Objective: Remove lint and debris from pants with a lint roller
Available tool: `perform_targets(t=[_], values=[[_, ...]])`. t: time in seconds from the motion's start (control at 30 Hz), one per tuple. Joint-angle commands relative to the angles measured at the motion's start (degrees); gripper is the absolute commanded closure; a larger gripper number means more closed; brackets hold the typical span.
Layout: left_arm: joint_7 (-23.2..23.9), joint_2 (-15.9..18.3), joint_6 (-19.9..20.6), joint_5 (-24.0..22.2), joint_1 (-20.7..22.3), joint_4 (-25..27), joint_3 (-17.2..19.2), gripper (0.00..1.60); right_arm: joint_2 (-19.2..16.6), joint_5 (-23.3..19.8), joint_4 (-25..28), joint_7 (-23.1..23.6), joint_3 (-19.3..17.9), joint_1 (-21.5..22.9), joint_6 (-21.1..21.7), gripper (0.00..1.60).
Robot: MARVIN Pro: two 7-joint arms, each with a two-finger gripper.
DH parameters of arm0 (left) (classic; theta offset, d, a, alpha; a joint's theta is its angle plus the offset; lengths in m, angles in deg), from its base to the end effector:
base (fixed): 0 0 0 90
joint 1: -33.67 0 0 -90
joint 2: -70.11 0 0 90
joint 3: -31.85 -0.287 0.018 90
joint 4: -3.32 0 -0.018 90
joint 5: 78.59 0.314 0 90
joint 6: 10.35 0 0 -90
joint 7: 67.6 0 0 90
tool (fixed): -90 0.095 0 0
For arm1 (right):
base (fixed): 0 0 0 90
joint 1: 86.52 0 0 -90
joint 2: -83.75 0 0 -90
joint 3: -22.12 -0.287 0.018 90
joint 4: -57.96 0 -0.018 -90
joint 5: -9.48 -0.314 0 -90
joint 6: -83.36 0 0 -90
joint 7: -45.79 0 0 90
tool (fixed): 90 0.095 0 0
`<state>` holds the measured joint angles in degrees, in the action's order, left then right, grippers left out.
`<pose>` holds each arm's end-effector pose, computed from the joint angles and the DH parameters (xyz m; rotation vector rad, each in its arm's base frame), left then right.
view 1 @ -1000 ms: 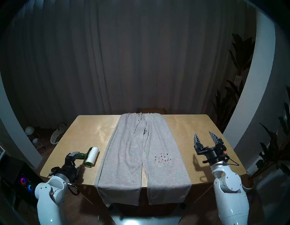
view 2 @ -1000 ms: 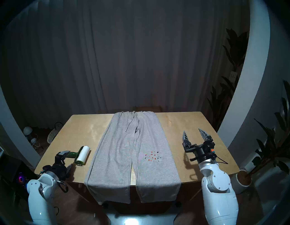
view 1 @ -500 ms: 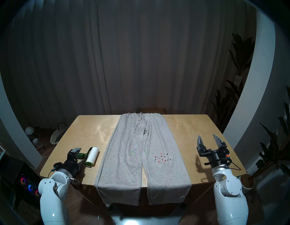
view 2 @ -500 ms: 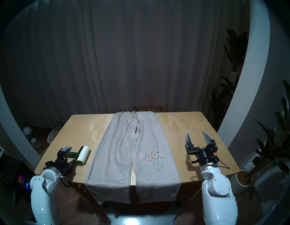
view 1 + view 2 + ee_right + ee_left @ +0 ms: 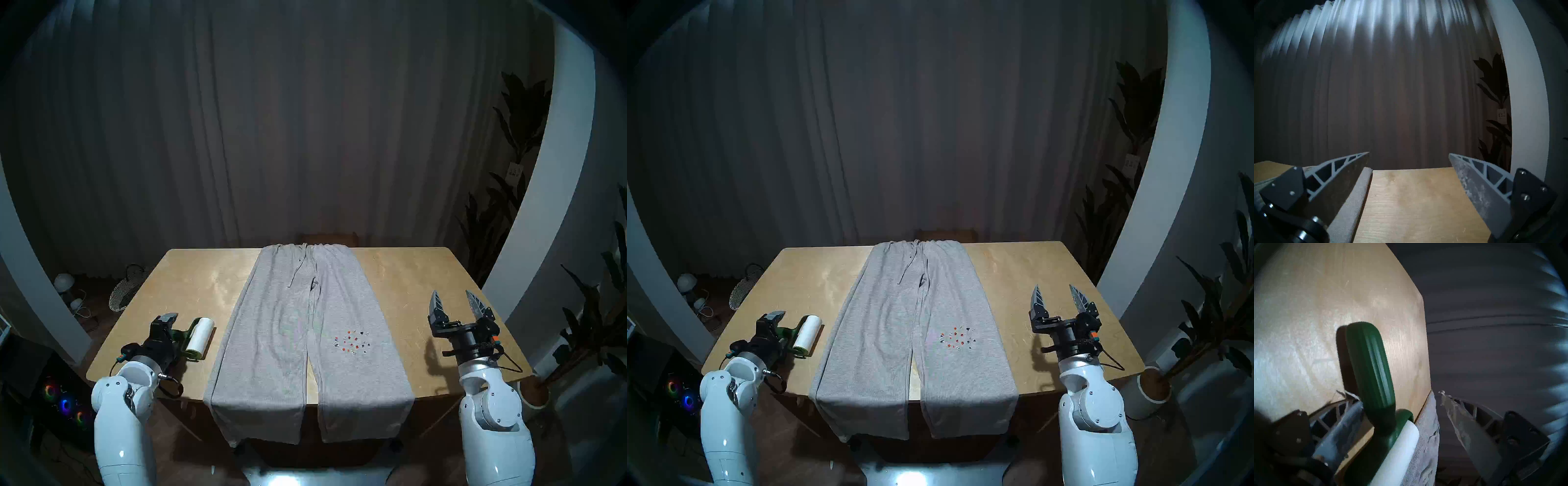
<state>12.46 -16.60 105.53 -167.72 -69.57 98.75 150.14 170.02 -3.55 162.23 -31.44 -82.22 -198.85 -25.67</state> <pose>0.3139 0.1783 -0.3558 1.5186 1.4189 1.1516 0.3013 -0.0977 -0.3036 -1.9541 0.0463 -2.4584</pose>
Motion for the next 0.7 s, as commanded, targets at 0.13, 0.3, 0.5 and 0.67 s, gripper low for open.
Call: perform_targets(t=[0.13,0.3,0.5,0.67], values=[[1.1,0.2,-0.8,1.1,-0.4,-6.0,-0.2,0.0,-0.3,0.7,2.0,-0.3,-0.1,1.0,-0.4,0.0],[2.2,0.4,-0.6,1.0,-0.4,-7.4,-0.5,0.0,-0.3,1.2,1.9,-0.4,0.1,1.3,-0.2,0.0],[3.0,0.6,-0.9,1.5,-0.1,-8.3,-1.3,0.0,-0.3,1.9,1.9,-0.7,0.3,1.8,-0.2,0.0],[3.6,0.7,-0.8,1.5,0.0,-8.6,-1.6,0.0,-0.5,2.4,1.9,-0.9,0.5,1.9,-0.4,0.0]])
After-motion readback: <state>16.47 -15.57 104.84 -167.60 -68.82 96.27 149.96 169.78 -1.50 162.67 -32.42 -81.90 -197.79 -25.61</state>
